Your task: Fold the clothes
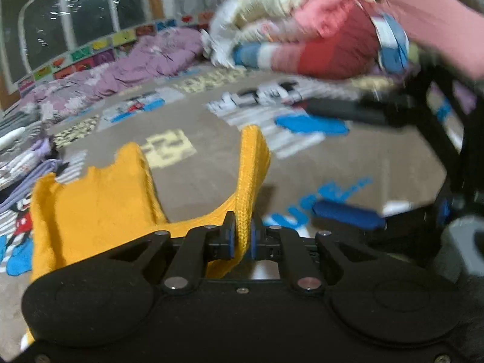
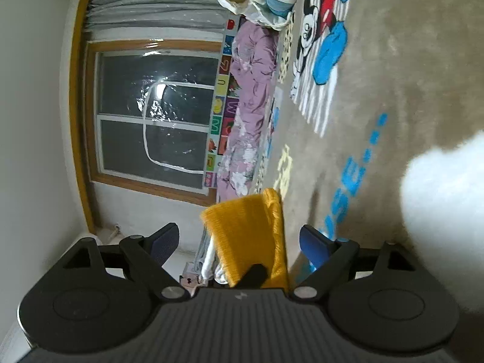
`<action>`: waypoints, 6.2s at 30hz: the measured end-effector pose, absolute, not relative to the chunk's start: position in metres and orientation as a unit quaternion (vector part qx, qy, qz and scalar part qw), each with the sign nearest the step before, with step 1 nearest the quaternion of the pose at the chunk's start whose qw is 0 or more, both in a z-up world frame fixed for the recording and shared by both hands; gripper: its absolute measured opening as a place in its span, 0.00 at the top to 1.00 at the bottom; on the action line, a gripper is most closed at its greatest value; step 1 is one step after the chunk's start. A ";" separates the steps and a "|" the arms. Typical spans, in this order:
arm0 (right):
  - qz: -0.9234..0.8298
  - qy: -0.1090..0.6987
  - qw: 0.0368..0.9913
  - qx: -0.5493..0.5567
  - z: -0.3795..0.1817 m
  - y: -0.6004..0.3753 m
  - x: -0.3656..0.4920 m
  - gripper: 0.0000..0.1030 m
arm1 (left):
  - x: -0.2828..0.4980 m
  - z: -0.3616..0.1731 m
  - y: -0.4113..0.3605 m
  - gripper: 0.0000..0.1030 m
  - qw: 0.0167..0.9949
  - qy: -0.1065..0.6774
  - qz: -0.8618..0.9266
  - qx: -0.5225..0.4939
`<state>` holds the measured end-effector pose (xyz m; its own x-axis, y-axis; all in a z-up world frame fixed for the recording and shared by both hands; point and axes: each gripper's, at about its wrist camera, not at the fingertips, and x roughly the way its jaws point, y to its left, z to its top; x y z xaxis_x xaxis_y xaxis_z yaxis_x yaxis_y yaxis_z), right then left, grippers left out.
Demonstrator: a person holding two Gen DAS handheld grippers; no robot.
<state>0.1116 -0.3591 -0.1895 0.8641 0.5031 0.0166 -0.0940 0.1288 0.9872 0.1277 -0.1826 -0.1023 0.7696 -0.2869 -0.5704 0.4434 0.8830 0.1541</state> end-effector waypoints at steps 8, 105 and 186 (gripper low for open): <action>0.207 0.177 0.746 0.608 -0.186 -0.355 0.115 0.16 | 0.104 -0.081 -0.158 0.49 0.917 0.285 -0.253 0.117; 0.231 0.239 0.779 0.532 -0.178 -0.302 0.108 0.88 | 0.285 -0.102 0.001 0.86 0.927 0.338 -0.117 0.116; 0.143 0.227 0.892 0.362 -0.060 -0.255 0.150 0.89 | 0.057 -0.119 0.022 0.47 0.903 0.277 -0.314 0.092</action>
<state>0.1500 -0.2551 -0.0603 0.8557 0.4204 -0.3019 -0.0909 0.6963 0.7120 0.0569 0.0216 -0.1191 0.6494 -0.5155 -0.5590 0.6181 0.7861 -0.0069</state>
